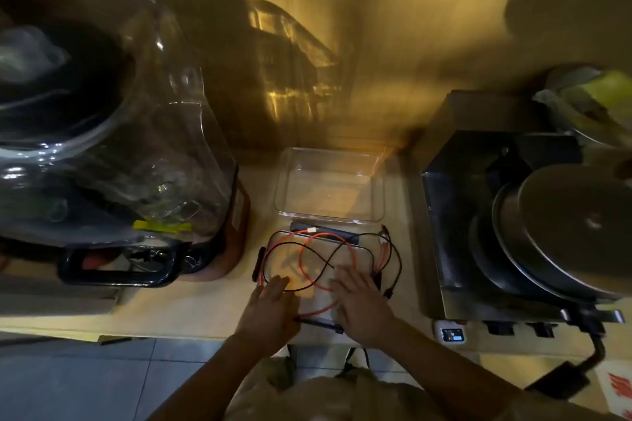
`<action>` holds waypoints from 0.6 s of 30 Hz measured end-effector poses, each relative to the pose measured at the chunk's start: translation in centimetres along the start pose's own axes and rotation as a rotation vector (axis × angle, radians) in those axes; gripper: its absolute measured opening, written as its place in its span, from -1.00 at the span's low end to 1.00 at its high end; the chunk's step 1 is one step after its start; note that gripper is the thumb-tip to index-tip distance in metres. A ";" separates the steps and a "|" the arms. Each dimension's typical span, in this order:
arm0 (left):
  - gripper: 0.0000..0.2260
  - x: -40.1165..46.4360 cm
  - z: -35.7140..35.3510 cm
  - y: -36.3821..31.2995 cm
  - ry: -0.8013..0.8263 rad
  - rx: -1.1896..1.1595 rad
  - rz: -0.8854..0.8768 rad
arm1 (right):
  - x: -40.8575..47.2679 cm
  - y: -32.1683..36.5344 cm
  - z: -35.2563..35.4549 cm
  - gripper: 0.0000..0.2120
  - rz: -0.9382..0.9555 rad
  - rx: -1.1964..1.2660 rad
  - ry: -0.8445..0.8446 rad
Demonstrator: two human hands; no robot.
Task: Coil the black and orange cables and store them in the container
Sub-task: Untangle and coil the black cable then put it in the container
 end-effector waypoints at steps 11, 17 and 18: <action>-0.62 2.0 -0.5 1.2 -0.011 0.132 -0.052 | 3.8 0.3 0.6 -0.32 0.126 -0.211 0.233; -0.78 0.2 1.3 1.6 -0.320 -0.212 -0.072 | 3.9 0.6 1.6 -0.54 0.176 -0.149 0.147; -0.72 0.0 1.3 1.9 -0.336 -0.288 -0.052 | 3.7 0.7 2.1 -0.57 0.193 -0.121 0.105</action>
Point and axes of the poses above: each hand's wrist, its own x-axis towards the middle knuckle, its own z-axis out of the back of the hand, y = z × x, the point moved 3 cm from there along x, towards the middle knuckle, and after that the axes turned 14 degrees about z, right-handed, at the moved point
